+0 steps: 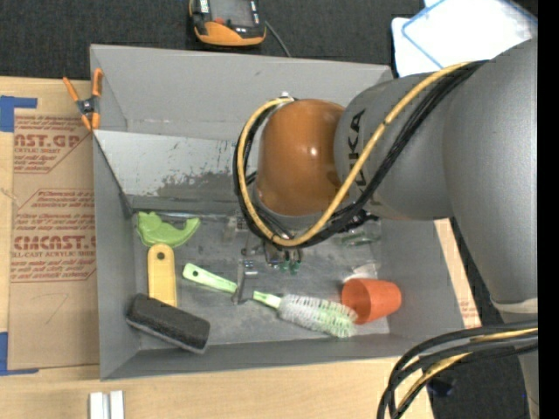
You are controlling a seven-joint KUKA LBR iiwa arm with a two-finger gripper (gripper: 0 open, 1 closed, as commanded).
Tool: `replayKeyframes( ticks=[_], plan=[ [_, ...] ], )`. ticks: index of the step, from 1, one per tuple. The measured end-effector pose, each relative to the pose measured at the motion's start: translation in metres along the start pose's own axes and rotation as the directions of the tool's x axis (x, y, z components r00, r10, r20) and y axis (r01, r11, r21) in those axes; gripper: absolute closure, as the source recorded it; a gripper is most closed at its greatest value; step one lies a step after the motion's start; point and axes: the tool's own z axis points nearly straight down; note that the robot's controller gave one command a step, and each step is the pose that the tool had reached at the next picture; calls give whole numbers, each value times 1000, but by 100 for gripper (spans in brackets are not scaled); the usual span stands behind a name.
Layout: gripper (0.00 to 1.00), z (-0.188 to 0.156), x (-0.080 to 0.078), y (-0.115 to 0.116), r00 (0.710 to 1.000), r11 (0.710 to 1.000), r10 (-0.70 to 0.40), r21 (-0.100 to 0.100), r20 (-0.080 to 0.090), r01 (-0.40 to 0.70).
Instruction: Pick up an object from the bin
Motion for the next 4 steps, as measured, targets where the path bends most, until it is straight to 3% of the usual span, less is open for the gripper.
replayKeyframes(
  ticks=[1,2,3,4],
  plan=[
    [0,75,39,-64,999,999,32,1,-6,-32],
    [0,75,42,-86,959,959,283,-7,8,-283],
    [0,75,38,-64,999,999,50,-1,-2,-50],
    [0,75,42,-85,962,962,272,-8,8,-272]
  ],
)
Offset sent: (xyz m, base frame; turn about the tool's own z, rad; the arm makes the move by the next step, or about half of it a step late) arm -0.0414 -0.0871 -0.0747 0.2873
